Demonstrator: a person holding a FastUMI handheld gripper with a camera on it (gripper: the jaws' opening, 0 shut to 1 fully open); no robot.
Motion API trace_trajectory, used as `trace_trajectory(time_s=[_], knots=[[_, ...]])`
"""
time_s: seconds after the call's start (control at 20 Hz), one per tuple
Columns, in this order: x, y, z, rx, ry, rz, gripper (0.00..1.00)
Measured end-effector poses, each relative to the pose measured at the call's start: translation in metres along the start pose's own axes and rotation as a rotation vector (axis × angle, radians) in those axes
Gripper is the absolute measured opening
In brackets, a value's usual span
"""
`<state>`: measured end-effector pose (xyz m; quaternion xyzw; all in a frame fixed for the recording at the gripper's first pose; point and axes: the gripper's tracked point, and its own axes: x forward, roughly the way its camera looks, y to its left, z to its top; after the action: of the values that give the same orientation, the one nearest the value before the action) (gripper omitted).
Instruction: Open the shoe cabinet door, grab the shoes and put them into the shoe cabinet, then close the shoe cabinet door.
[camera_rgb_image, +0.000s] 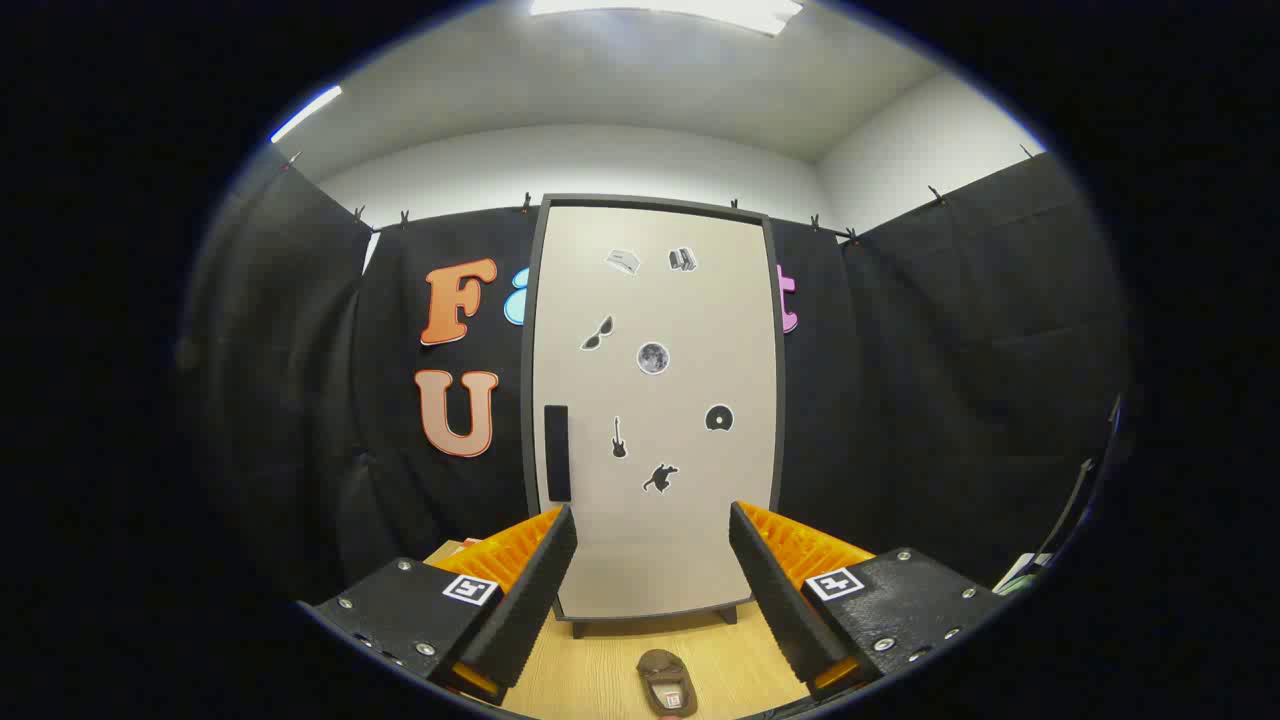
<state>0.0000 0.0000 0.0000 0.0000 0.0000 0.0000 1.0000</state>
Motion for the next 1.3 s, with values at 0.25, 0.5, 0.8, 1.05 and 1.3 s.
trace_trajectory(time_s=[0.25,0.5,0.8,1.05,1.3], knots=[[0.001,0.0,-0.002,-0.005,0.008,-0.001,0.96],[0.002,-0.001,0.0,-0.002,0.002,-0.004,0.96],[0.004,-0.002,-0.004,-0.007,0.012,-0.005,0.96],[0.014,0.008,-0.008,-0.009,0.022,0.018,0.96],[0.042,0.036,-0.013,0.004,0.034,0.071,0.96]])
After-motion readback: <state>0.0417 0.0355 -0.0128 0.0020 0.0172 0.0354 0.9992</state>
